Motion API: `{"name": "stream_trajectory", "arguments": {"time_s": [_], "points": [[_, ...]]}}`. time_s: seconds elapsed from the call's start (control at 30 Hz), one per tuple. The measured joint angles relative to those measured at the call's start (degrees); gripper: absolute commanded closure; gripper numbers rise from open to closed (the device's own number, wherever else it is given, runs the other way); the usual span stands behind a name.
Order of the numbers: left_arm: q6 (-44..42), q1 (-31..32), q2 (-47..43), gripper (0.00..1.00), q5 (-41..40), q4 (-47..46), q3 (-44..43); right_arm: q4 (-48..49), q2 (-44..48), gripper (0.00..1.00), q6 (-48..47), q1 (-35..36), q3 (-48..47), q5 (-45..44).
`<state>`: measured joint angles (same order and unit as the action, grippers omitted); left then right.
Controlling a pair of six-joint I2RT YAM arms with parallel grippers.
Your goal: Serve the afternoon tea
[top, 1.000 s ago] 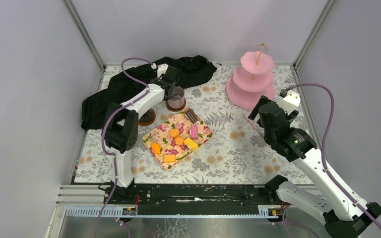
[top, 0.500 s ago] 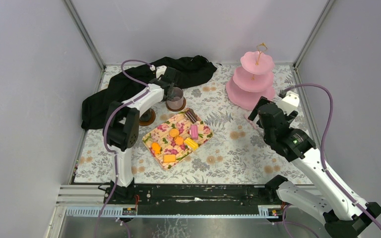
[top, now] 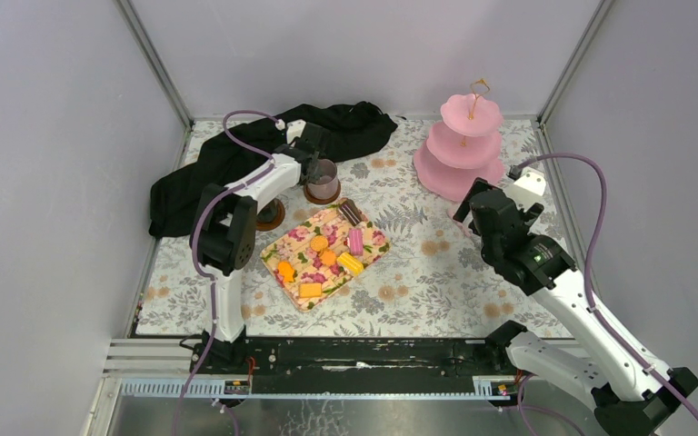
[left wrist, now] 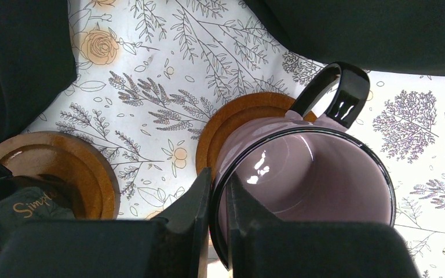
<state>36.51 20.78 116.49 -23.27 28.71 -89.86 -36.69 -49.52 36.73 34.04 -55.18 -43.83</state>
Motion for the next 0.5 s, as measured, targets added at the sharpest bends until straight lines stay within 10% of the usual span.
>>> {"name": "stream_trajectory", "arguments": {"time_s": [0.33,0.5], "points": [[0.00,-0.55,0.24,0.96,0.02,-0.61,-0.11,0.22,-0.46,0.06,-0.02,0.00,0.11,0.00],[-0.04,-0.81,0.46,0.72,0.04,-0.70,-0.33,0.24,-0.96,0.06,-0.04,0.00,0.11,0.00]]}}
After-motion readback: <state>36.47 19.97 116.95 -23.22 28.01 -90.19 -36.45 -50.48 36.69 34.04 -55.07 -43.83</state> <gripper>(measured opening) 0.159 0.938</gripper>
